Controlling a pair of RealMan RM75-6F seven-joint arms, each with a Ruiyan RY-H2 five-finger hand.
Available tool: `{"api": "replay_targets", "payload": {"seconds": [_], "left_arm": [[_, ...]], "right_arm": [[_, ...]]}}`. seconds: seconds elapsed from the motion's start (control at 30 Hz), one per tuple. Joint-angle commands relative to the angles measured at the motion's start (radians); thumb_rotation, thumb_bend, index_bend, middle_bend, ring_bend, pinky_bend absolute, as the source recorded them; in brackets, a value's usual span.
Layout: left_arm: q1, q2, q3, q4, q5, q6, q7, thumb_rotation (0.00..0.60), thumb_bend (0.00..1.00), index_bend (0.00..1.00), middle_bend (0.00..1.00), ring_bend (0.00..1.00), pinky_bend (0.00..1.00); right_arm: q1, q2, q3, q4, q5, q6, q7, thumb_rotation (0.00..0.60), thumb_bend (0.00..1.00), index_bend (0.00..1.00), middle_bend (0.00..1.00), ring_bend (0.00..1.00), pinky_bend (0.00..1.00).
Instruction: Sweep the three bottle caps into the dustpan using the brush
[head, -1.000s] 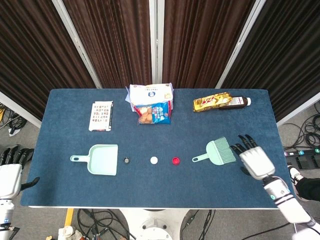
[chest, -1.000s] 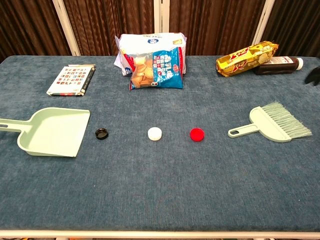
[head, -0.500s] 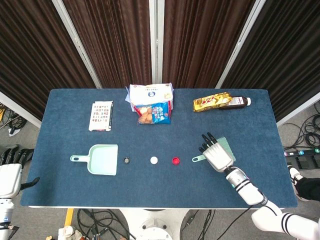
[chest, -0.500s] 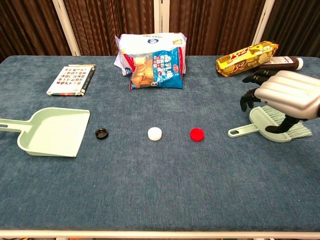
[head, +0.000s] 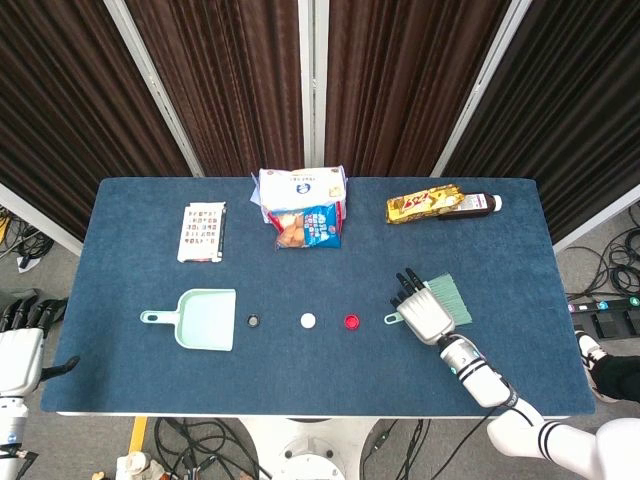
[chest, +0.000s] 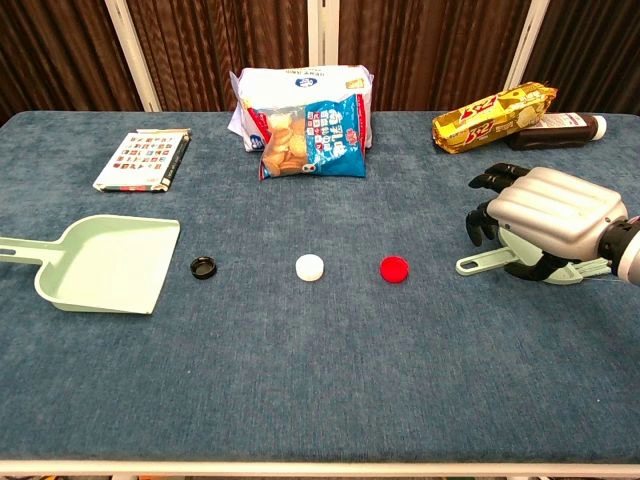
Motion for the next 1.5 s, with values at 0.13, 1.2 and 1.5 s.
{"api": "replay_targets", "payload": {"seconds": [0.13, 1.2, 1.5], "left_arm": [[0.000, 0.003, 0.001, -0.002, -0.004, -0.005, -0.005, 0.600, 0.07, 0.20, 0.19, 0.08, 0.08], [-0.193, 0.043, -0.036, -0.019, -0.020, -0.286, 0.021, 0.600, 0.07, 0.24, 0.22, 0.12, 0.09], [-0.348, -0.081, -0.087, 0.044, -0.125, -0.456, 0.141, 0.600, 0.09, 0.32, 0.31, 0.19, 0.14]], "right_arm": [[-0.002, -0.033, -0.012, 0.035, 0.000, 0.021, -0.006, 0.600, 0.22, 0.42, 0.44, 0.10, 0.05], [-0.015, 0.116, 0.049, -0.079, 0.022, 0.173, 0.214, 0.600, 0.54, 0.67, 0.61, 0.26, 0.14], [-0.012, 0.297, 0.128, -0.261, 0.107, 0.158, 0.267, 0.600, 0.55, 0.67, 0.61, 0.26, 0.14]]}}
